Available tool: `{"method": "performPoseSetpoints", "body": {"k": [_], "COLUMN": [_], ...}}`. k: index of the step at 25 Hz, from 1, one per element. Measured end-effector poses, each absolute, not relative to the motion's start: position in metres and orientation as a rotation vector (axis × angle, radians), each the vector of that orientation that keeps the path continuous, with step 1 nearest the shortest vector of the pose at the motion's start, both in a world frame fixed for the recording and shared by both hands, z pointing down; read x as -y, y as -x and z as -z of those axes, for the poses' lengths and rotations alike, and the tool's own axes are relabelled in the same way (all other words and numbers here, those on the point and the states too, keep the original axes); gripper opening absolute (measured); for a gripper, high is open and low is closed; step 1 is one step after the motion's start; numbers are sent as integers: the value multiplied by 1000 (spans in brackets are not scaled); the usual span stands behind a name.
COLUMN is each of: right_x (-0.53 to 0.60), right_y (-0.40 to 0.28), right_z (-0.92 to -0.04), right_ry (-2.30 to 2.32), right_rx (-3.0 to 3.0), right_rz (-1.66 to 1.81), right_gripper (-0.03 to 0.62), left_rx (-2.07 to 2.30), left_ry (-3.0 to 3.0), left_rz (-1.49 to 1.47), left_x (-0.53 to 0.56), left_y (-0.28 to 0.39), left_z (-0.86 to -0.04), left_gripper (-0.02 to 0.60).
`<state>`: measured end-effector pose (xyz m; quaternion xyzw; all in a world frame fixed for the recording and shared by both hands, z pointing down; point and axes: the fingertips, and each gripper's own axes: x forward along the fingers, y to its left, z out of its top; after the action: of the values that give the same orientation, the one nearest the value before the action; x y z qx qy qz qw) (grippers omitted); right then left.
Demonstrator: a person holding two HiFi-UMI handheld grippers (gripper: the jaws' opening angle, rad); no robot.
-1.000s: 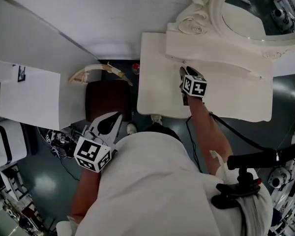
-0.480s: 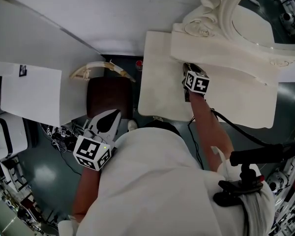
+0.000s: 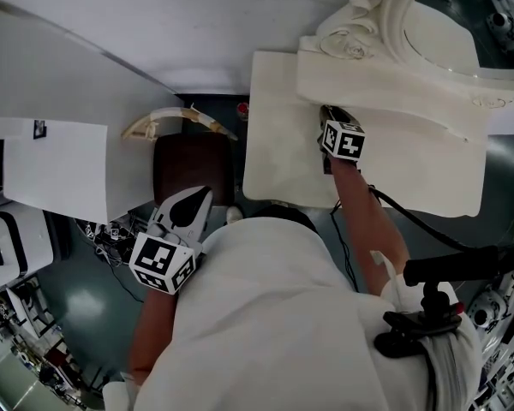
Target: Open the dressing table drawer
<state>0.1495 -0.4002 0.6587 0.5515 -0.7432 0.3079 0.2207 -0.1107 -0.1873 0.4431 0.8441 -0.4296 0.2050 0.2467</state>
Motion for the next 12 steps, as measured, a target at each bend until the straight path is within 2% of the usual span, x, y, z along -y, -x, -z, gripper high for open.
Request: {"method": "performPoseSetpoints", "body": {"k": [12], "right_x": [388], "right_y": [-148], "right_z": [-659], "right_ry": [-1526], "right_rx": [2040], "right_rz": [-856], "right_gripper": [95], "left_rx": [1147], "left_ry": [-2323], "left_rz": [-556], "left_x": [182], "left_y": [117], "left_z": [-442], "left_gripper": [2]}}
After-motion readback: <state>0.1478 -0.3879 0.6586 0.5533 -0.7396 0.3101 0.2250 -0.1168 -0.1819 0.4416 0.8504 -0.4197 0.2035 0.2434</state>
